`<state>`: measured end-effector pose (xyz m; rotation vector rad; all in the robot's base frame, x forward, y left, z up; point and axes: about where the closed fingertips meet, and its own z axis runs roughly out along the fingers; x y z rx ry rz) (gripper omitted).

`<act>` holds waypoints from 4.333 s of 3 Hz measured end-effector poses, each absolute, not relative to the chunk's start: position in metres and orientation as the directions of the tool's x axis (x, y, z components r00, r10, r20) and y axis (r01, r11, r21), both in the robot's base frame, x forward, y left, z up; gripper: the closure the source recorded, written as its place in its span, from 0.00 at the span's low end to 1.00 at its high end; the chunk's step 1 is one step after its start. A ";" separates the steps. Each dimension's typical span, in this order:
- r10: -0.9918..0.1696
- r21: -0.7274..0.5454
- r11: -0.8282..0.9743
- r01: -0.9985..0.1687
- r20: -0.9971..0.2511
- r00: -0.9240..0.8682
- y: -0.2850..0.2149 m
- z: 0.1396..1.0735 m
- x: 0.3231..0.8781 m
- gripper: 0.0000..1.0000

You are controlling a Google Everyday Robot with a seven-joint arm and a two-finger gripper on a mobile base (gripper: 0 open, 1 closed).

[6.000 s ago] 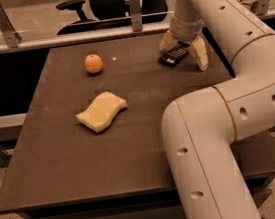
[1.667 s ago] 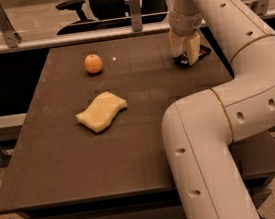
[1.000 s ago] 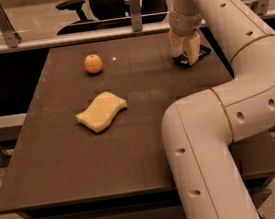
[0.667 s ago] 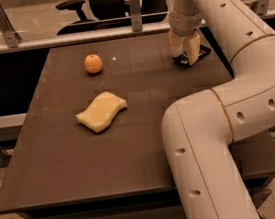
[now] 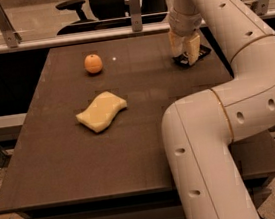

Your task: Move rxbar chocolate near sponge

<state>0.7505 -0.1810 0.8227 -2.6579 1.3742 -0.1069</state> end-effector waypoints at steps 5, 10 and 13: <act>-0.816 -0.163 -0.570 -0.806 -0.004 0.578 -0.181 0.823 0.750 1.00; -0.816 -0.163 -0.569 -0.806 -0.003 0.578 -0.181 0.823 0.751 1.00; -0.816 -0.164 -0.569 -0.806 -0.003 0.577 -0.181 0.823 0.751 1.00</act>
Offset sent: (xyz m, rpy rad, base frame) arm -0.0854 -0.0312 0.0357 -0.2170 -0.0514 -0.2125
